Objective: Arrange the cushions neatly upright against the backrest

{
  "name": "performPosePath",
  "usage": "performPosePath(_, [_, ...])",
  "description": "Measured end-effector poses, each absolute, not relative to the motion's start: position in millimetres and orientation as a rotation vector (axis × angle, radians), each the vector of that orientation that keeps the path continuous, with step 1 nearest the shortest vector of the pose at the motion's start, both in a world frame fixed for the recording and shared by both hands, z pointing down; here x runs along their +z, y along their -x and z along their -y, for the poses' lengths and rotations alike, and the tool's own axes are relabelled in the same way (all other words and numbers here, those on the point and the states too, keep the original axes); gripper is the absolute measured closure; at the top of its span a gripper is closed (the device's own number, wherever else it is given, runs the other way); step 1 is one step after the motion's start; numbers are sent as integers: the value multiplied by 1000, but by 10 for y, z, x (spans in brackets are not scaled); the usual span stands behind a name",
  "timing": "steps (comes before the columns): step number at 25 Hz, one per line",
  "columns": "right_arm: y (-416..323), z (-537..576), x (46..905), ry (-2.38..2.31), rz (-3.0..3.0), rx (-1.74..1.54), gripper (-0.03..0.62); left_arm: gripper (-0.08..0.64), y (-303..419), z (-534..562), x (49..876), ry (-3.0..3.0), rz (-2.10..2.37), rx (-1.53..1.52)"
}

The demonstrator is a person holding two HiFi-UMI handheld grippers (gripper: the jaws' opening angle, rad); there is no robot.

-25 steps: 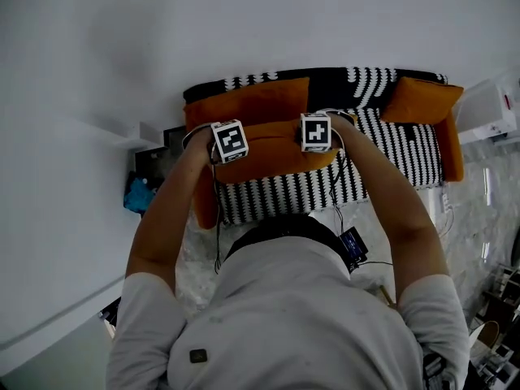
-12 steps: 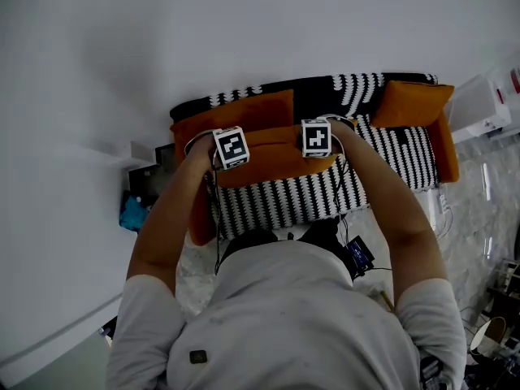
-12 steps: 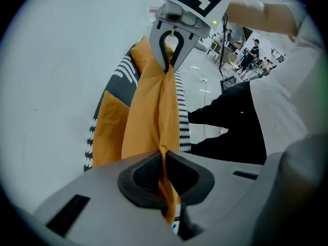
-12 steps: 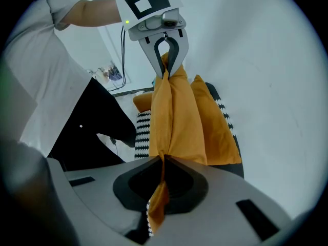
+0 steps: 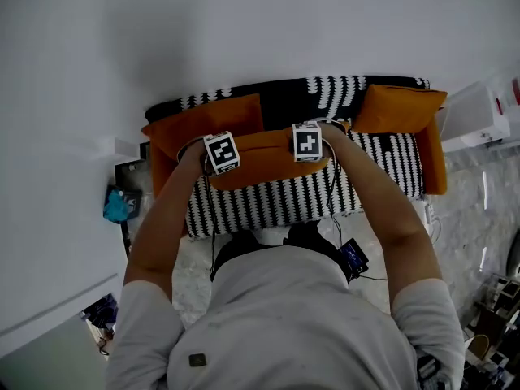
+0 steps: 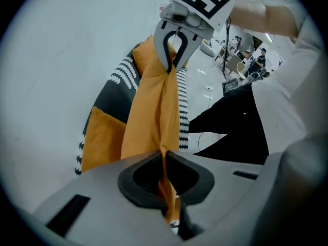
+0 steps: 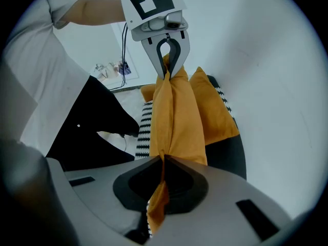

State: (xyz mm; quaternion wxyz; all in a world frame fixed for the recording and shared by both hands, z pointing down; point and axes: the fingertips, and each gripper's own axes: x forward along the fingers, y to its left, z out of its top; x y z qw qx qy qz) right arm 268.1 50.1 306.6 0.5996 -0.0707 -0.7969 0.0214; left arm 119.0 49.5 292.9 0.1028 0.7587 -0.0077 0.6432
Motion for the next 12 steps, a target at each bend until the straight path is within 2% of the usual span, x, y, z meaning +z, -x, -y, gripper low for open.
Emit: performPosePath(12, [-4134, -572, 3187, 234, 1875, 49, 565, 538, -2598, -507, 3108, -2196, 93, 1910])
